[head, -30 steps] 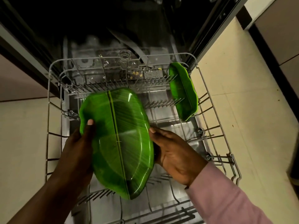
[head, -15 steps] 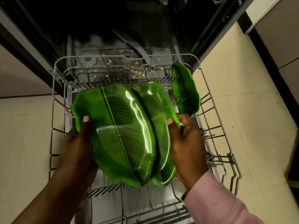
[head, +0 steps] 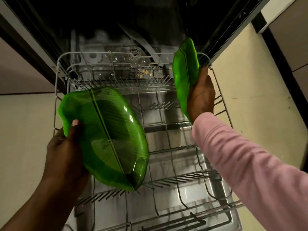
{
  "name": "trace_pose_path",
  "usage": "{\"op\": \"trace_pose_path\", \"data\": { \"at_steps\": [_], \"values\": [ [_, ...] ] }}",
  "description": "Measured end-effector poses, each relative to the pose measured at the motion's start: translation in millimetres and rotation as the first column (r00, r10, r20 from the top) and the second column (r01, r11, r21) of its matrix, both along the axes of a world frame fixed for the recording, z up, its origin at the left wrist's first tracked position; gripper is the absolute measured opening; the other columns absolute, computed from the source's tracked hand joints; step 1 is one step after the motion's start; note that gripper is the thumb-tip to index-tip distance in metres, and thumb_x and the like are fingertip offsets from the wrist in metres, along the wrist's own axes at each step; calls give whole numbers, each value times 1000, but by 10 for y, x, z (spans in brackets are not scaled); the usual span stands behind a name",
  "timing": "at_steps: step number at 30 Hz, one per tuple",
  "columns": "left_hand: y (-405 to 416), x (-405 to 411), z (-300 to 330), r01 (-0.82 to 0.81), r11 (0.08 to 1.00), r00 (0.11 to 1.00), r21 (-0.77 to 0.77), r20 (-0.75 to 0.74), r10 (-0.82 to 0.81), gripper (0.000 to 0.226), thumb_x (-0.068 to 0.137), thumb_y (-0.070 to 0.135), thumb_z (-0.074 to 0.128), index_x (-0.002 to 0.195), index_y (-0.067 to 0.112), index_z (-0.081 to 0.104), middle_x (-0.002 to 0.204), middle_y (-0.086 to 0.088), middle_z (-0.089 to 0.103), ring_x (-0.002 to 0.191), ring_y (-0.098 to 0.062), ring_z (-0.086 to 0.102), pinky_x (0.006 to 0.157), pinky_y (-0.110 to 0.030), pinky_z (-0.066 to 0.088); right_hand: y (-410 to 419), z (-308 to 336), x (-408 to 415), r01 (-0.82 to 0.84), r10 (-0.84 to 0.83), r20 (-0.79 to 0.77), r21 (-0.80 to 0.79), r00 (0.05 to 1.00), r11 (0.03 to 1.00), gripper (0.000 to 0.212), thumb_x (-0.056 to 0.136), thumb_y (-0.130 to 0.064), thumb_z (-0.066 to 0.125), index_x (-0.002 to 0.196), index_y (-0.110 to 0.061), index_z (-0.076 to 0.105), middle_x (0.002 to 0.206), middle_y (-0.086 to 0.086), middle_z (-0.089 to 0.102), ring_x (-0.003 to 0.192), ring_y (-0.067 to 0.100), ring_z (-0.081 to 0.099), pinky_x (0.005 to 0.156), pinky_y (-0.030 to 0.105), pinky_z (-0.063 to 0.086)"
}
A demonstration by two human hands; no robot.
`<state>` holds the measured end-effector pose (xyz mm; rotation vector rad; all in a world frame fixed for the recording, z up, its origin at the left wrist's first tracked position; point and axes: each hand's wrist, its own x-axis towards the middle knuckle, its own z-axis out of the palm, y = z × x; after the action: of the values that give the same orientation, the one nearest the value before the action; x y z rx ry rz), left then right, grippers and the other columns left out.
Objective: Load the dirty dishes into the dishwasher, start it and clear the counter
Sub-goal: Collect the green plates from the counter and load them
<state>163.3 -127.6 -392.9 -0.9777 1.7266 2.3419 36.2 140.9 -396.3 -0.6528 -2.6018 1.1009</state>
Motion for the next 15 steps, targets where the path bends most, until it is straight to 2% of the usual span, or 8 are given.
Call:
{"op": "trace_pose_path", "data": {
  "at_steps": [3,5,8,10,12,13,14,15],
  "values": [
    [19,-18,-5,-5,1000,1000,24,-15,6,26,83,46,58,85,26,74,95,1,75,85,-18,72,65,-33,61,-95,-180,-98,-103,60,147,300,987,948,30,101,-16,29,128,-12,41,126,19,53,112,31,54,88,36,40],
    [43,-36,4,-50,997,998,51,-24,51,22,97,31,49,94,20,68,87,3,76,75,-14,73,55,-28,58,-141,-327,-122,-200,117,257,325,959,924,34,100,-10,32,134,-9,34,128,22,50,116,34,52,92,38,38],
    [75,-45,14,-64,997,998,42,-11,64,21,100,26,45,99,20,65,84,4,76,73,-14,73,52,-26,57,-153,-477,-188,-229,125,357,265,926,937,35,99,-10,35,133,-9,31,126,23,49,114,38,53,92,41,40],
    [72,-39,16,-75,996,997,51,-1,75,20,100,26,46,102,20,65,89,1,76,76,-16,73,53,-27,57,-183,-461,-147,-215,63,349,416,935,884,41,97,-13,37,138,-8,31,130,24,44,116,40,48,94,43,37],
    [73,-39,35,-68,996,998,55,4,68,20,100,26,45,103,20,64,91,0,76,80,-18,73,55,-30,58,-255,-357,30,-158,64,168,639,984,753,49,94,-22,42,140,-7,33,135,23,40,119,37,41,96,42,33],
    [71,-50,53,-66,996,998,57,0,67,21,100,26,45,104,19,64,93,-1,76,82,-20,73,56,-31,59,-323,-292,149,-185,173,82,641,981,745,49,93,-27,43,137,-6,37,133,22,41,117,34,41,96,40,33],
    [69,-58,66,-61,996,998,58,-3,61,22,101,26,44,107,18,64,96,-3,75,84,-22,73,58,-33,59,-390,-271,287,-285,307,55,553,950,783,46,93,-31,43,131,-4,44,128,20,46,113,32,45,95,39,36],
    [60,-64,69,-52,997,999,51,-2,52,24,101,27,44,110,17,64,99,-4,75,86,-23,73,59,-33,59,-478,-253,443,-408,412,63,336,909,849,41,95,-34,42,122,-4,52,117,17,54,107,29,50,91,38,40]
  ]
}}
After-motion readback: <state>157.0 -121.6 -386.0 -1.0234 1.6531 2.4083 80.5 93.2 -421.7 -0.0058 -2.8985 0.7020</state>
